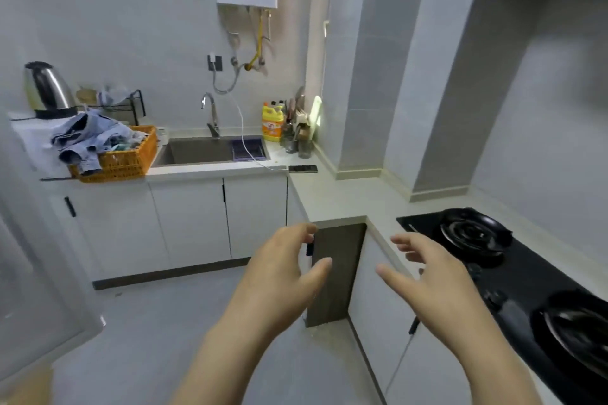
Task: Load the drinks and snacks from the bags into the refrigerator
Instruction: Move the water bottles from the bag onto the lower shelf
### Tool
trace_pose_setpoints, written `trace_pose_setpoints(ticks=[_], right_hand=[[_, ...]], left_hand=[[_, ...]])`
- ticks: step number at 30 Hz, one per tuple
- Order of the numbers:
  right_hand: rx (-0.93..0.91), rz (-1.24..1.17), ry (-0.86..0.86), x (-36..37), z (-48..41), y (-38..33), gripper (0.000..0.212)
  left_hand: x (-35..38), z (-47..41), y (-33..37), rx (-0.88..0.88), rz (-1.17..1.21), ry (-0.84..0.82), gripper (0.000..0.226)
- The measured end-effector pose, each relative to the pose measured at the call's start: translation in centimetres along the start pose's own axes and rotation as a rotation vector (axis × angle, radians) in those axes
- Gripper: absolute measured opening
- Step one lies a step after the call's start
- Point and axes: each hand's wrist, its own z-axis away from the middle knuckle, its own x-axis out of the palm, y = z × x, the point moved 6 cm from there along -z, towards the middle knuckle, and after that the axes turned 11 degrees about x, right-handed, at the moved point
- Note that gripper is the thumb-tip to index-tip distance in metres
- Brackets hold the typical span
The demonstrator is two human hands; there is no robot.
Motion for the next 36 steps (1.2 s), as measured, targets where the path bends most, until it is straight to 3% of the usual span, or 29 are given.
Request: trace_pose_setpoints(ticks=[21, 36], right_hand=[[0.528, 0.028, 0.393, -20.4, 9.3, 22.8, 0.044], [0.938, 0.041, 0.720, -22.8, 15.2, 26.7, 0.040]], left_hand=[[23.9, -4.1, 22.1, 0.405, 0.292, -0.442, 0.045], [33.8, -5.5, 30.0, 0.787, 0.501, -0.806, 0.043]])
